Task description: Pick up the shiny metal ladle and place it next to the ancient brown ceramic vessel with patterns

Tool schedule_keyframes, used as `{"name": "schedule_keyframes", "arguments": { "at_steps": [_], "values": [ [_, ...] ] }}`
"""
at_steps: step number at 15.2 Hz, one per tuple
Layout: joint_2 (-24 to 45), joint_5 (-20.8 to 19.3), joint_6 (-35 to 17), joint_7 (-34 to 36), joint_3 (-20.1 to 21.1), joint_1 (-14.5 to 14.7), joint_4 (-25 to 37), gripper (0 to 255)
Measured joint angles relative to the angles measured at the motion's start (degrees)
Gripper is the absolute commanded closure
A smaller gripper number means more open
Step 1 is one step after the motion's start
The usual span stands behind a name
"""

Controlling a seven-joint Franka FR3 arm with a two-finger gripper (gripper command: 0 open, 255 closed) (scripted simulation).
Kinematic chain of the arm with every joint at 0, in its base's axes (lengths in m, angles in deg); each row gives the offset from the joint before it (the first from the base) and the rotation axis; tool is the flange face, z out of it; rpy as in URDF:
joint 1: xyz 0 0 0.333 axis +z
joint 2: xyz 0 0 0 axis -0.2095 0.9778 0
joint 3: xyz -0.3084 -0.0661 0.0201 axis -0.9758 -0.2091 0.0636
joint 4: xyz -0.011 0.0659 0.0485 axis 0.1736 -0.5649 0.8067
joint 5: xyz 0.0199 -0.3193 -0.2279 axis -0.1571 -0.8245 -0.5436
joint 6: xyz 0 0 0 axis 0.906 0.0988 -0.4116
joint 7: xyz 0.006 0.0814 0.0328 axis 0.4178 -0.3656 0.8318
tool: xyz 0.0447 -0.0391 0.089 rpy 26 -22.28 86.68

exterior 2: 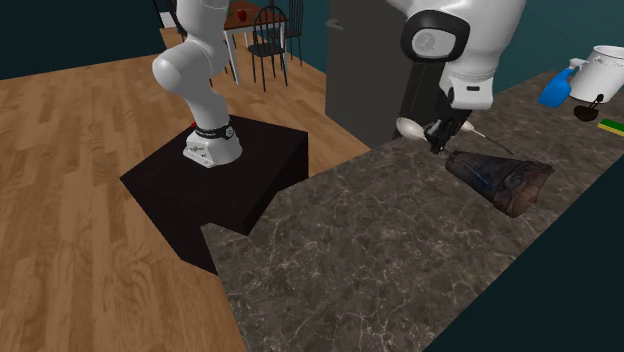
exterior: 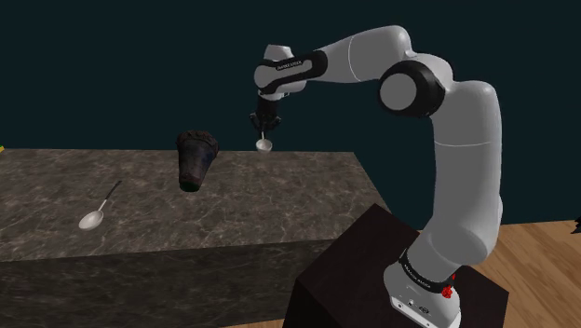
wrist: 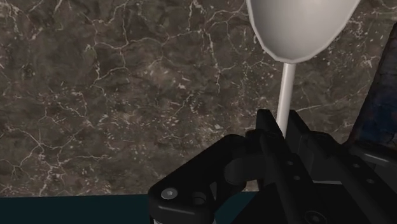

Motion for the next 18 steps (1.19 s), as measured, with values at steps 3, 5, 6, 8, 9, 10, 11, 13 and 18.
{"name": "schedule_keyframes", "arguments": {
  "at_steps": [3,5,6,8,9,10,11,13,18],
  "values": [
    [5.32,-0.44,2.94,2.65,0.49,1.56,8.52,255],
    [9.49,-0.82,5.92,4.70,0.77,2.75,15.89,255],
    [10.60,-0.86,6.21,5.02,0.84,2.96,17.30,255],
    [11.79,-0.87,5.76,5.31,0.90,3.20,18.06,255],
    [12.44,-0.86,5.42,5.33,0.92,3.23,18.39,255],
    [12.54,-0.82,4.67,5.22,0.93,3.22,17.70,255],
    [13.04,-0.80,4.26,5.21,0.95,3.24,17.81,255],
    [13.44,-0.74,2.86,5.09,0.98,3.29,16.80,255],
    [14.77,-0.58,0.20,4.73,1.06,3.25,15.45,255]
  ]
}}
